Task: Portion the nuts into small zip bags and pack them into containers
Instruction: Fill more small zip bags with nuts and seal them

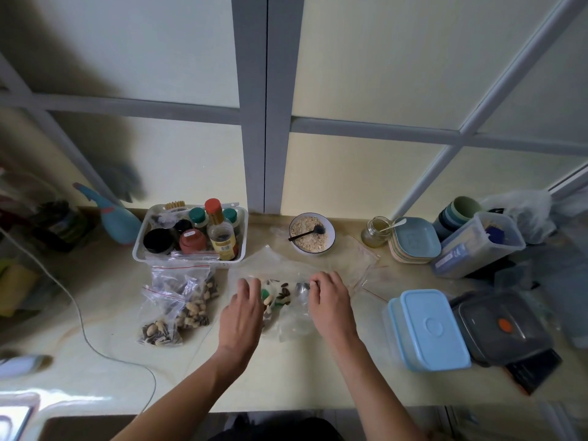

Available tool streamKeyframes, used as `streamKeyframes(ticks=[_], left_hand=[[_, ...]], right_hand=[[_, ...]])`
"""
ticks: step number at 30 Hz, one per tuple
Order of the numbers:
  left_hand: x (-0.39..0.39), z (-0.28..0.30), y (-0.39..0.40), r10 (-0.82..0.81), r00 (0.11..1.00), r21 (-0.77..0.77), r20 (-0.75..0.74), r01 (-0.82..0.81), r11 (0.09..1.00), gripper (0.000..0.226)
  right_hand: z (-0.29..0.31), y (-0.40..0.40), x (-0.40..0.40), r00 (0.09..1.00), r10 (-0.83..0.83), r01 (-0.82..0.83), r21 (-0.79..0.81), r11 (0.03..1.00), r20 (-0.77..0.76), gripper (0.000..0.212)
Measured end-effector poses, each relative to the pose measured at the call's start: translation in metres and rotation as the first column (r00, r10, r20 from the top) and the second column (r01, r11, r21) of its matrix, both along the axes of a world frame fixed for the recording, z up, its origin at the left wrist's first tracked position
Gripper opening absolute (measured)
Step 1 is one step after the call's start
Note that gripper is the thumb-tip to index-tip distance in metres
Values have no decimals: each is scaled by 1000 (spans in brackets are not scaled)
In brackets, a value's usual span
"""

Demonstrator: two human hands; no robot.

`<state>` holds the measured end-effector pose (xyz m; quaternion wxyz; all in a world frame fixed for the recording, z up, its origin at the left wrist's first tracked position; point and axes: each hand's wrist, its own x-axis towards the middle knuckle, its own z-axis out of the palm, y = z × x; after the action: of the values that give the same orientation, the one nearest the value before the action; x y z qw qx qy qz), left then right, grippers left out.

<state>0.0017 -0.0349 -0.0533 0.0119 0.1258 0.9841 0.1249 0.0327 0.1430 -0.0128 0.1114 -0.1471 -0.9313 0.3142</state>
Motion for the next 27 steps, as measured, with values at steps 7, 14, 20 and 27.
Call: streamKeyframes(ticks=[7, 14, 20, 27], left_hand=[[-12, -12, -11, 236, 972, 173, 1, -233, 957, 84], [-42, 4, -8, 253, 917, 326, 307, -352, 878, 42], [-54, 14, 4, 239, 905, 324, 351, -357, 876, 30], [-52, 31, 26, 231, 904, 366, 359, -364, 856, 21]], right_hand=[[1, 4, -8, 998, 7, -10, 57, 998, 59, 14], [3, 8, -13, 991, 35, -44, 65, 997, 131, 18], [-2, 9, -10, 997, -5, 5, 8, 1000, 71, 17], [-18, 10, -6, 999, 21, -16, -103, 995, 50, 27]])
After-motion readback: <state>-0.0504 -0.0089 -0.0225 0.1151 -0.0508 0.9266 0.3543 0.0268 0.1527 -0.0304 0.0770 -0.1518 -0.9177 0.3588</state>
